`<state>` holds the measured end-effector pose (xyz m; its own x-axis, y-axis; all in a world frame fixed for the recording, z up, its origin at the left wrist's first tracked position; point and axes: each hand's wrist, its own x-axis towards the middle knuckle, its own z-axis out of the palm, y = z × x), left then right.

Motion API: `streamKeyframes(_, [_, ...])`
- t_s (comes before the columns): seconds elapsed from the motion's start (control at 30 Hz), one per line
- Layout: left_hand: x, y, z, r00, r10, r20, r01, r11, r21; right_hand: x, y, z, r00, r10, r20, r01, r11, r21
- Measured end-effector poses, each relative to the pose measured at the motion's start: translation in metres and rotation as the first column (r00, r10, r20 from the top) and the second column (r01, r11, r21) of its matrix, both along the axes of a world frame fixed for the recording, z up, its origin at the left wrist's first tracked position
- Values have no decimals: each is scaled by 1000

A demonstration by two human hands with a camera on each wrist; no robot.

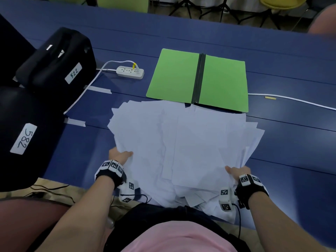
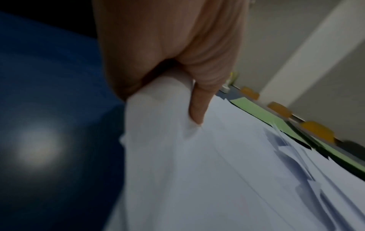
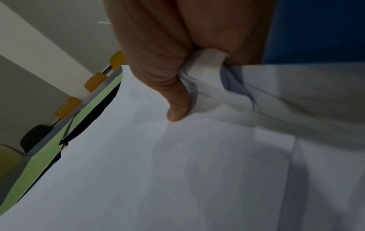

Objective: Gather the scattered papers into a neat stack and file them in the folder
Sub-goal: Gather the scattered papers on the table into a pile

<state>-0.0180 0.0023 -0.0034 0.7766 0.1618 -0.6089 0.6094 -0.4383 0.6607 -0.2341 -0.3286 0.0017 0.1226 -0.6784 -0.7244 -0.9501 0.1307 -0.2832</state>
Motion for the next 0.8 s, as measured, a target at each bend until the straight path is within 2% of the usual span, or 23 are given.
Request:
streamKeyframes(0.07, [9,0,5,995,-96,42,95,995,18,3,2,4,1000,-29,-4,29,999,25])
streamKeyframes(0.1, [14,1,6,993,-93,66,93,996,-3,5,3,7,999,-37,-10,38,999,21])
streamKeyframes(0.13, [19,3,8,995,-44,91,48,998,-40,6,4,10,999,-36,-22,37,999,14])
streamKeyframes(0.2, [19,8,14,982,159,105,-142,978,-151,8,7,14,999,-37,-28,37,999,3])
streamKeyframes(0.27, [16,13,15,948,315,35,-303,933,-194,8,9,15,999,-19,-30,18,1000,-5])
streamKeyframes(0.3, [10,15,19,946,322,-23,-322,932,-166,7,10,15,1000,-14,-25,14,1000,-7])
streamKeyframes(0.43, [-10,16,16,955,242,-170,-258,963,-77,6,13,19,999,-39,11,39,999,-25])
streamKeyframes(0.6, [-14,-1,23,961,152,-232,-137,987,80,8,16,25,999,-32,5,32,999,-38])
streamKeyframes(0.8, [-4,-30,31,955,50,-292,-14,992,126,5,22,32,997,-68,38,69,997,-40])
